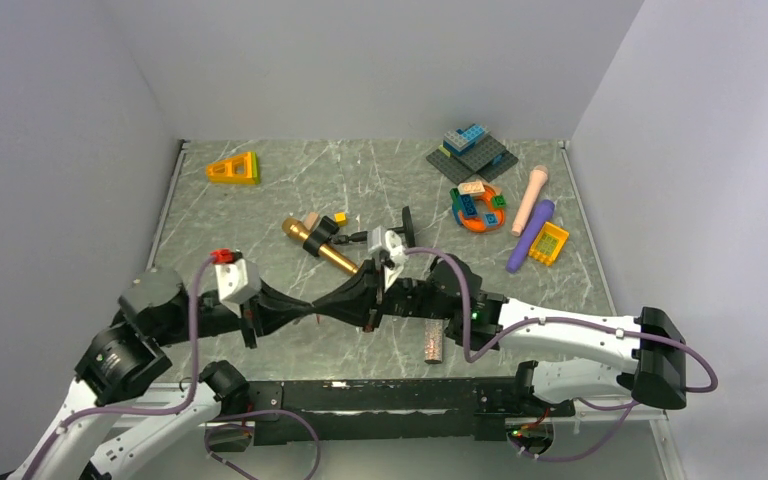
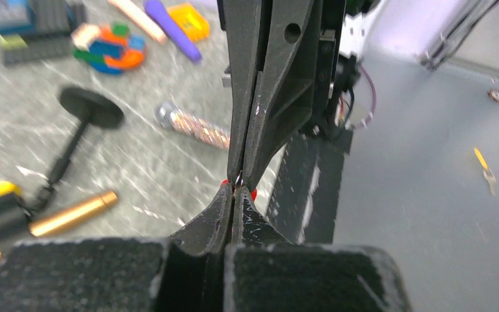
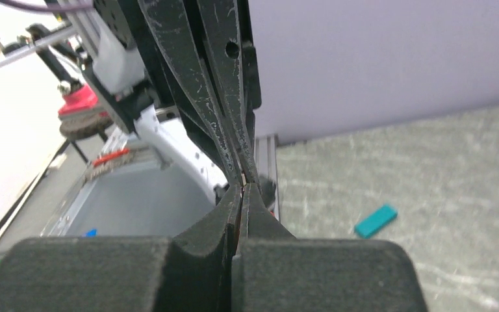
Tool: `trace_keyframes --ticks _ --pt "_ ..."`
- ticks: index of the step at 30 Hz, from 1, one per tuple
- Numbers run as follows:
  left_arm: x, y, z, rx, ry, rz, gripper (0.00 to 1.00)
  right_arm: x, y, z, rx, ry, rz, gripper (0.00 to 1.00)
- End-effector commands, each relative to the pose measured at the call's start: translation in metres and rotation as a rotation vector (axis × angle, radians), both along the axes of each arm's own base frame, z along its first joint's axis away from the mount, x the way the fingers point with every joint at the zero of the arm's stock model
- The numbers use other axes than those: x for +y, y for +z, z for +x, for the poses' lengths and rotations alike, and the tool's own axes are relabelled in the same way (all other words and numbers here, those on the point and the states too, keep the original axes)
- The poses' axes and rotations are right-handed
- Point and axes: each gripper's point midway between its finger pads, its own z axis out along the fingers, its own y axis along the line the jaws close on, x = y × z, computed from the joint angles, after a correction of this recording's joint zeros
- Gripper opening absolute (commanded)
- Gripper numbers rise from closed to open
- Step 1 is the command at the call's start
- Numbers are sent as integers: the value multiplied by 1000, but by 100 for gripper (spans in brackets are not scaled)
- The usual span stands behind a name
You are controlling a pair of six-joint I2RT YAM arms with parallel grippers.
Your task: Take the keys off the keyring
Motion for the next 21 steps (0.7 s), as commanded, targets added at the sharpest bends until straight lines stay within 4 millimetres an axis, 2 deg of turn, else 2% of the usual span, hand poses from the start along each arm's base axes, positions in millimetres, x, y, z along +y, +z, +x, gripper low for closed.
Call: trace_keyframes --ticks 1,6,11,21 --pt "-20 74 18 -175 -15 -176 0 2 103 -8 -107 11 274 0" --pt "-18 99 20 -221 2 -195 0 -4 126 -10 -133 23 308 0" --pt "-19 110 21 -246 0 -210 0 -13 139 -13 -150 31 342 0" --pt "-25 124 14 -290 -53 -300 0 -23 139 -19 -134 83 401 0"
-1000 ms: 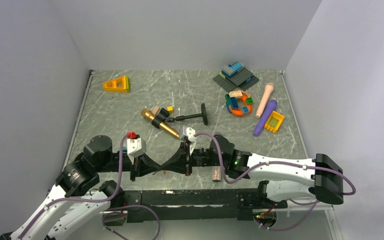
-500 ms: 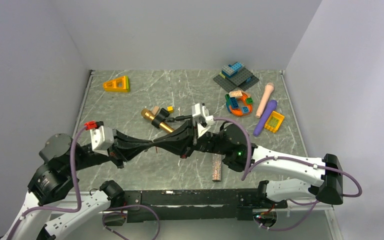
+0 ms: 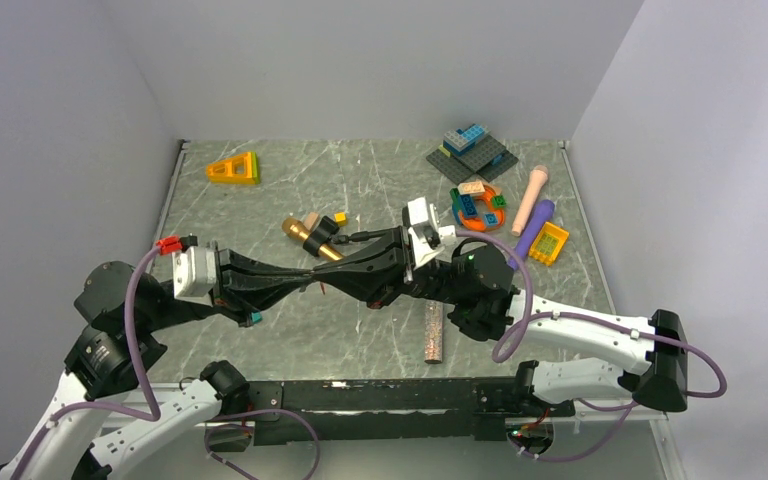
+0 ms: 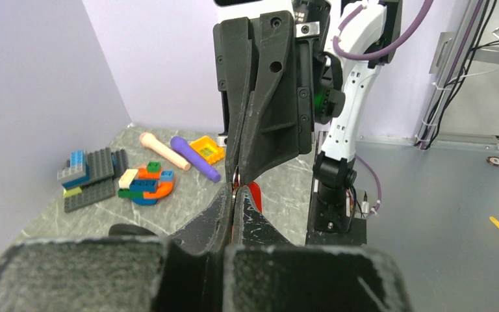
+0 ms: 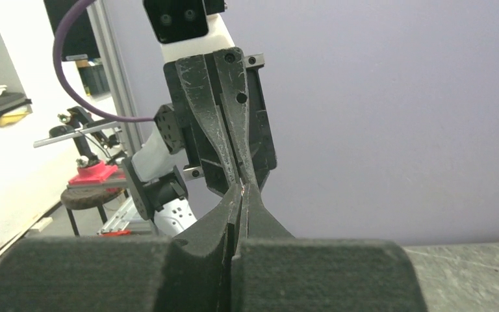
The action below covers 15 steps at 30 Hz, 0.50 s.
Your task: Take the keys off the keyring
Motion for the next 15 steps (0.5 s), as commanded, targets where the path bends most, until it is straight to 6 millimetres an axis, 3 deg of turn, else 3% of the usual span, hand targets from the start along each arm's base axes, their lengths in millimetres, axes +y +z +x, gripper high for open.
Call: trace_keyframes --ticks 1,8,15 --pt "-16 -1 8 -6 -41 -24 0 -4 7 -22 -8 115 52 0" --pt "-11 1 2 -35 -46 -31 0 0 1 -22 4 129 41 0" --pt "-9 -9 -3 -50 -63 15 0 5 -7 -19 26 130 19 0"
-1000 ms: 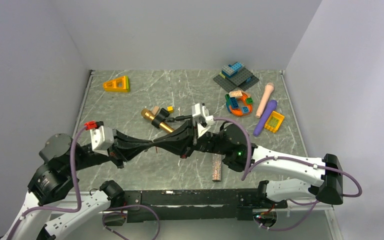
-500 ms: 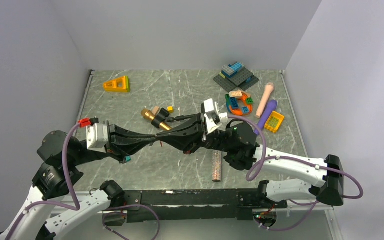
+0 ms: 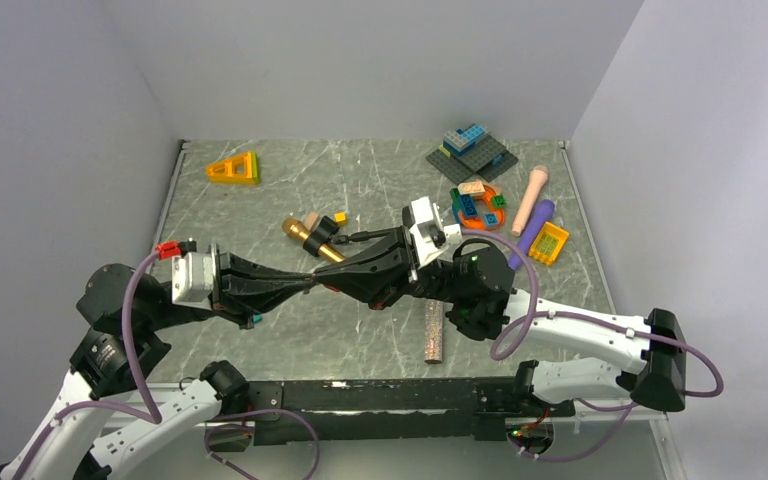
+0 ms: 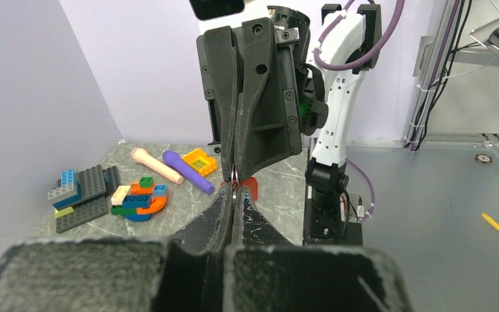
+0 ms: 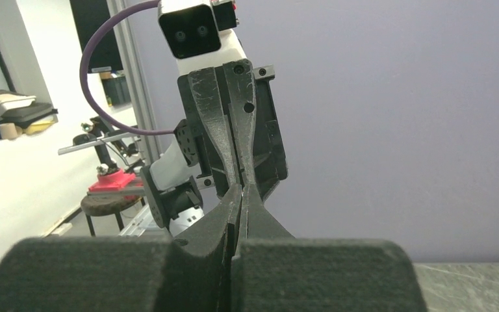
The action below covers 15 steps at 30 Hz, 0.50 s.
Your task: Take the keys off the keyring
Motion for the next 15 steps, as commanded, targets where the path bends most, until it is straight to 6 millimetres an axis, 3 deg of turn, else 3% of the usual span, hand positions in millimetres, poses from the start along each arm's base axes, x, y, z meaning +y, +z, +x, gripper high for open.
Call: trace_keyframes --ticks 1,15 --pt "-4 -16 3 -13 -8 57 0 11 -15 -13 22 78 -42 0" --pt "2 -34 8 -46 41 110 0 24 -34 -12 73 114 -114 0"
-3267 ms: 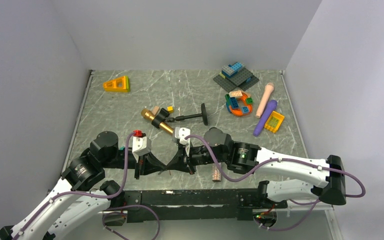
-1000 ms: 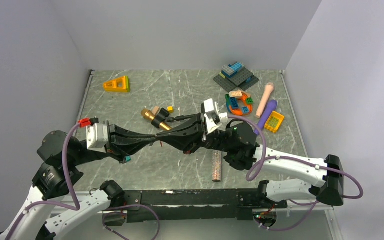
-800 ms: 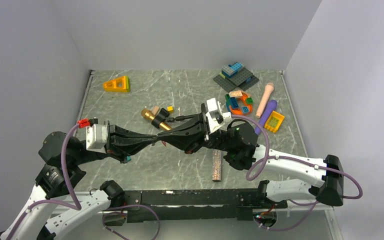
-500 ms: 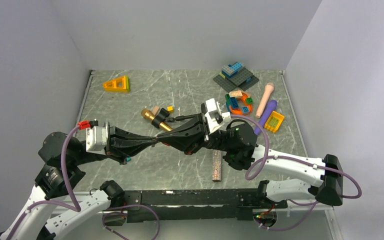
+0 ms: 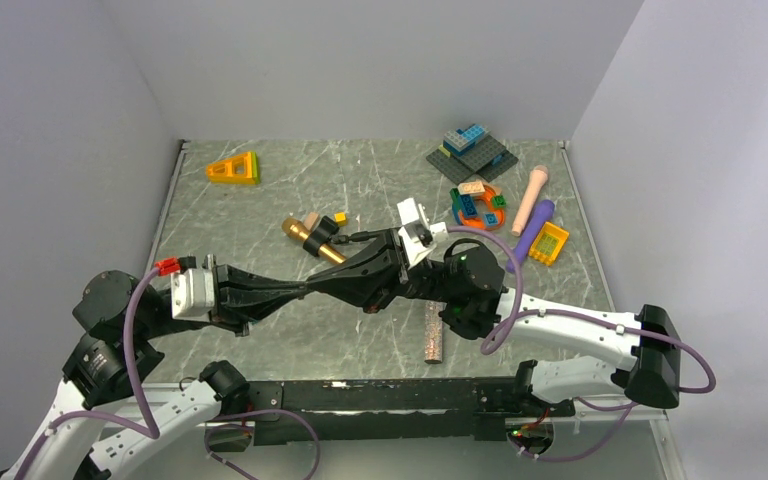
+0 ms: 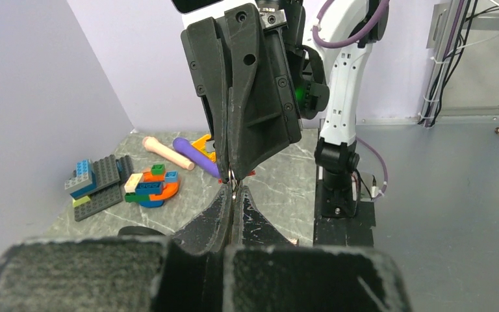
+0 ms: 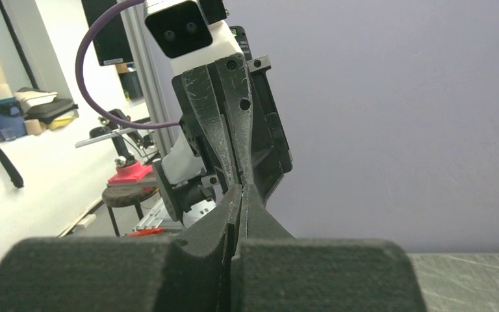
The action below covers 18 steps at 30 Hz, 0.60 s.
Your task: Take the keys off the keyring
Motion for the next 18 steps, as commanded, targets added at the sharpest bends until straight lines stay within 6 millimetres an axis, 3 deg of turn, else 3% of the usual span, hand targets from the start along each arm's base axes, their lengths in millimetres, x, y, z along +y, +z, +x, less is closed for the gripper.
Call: trace_keyframes --ticks 1,3,4,8,11,18 --pt "-6 -19 12 -1 24 55 0 13 -23 -8 42 55 -87 0" --pt "-6 -21 11 -6 17 57 0 13 -25 -7 49 51 -95 1" --pt "-6 -22 11 -4 16 60 0 13 -25 -7 49 50 -99 7" --pt "-8 -27 14 2 19 71 0 8 -25 -8 46 41 -112 47" --pt "-9 -31 15 8 20 77 0 3 -24 -7 41 20 -127 66" --pt "-9 -36 14 9 10 99 0 -24 -26 -1 18 -84 -192 74"
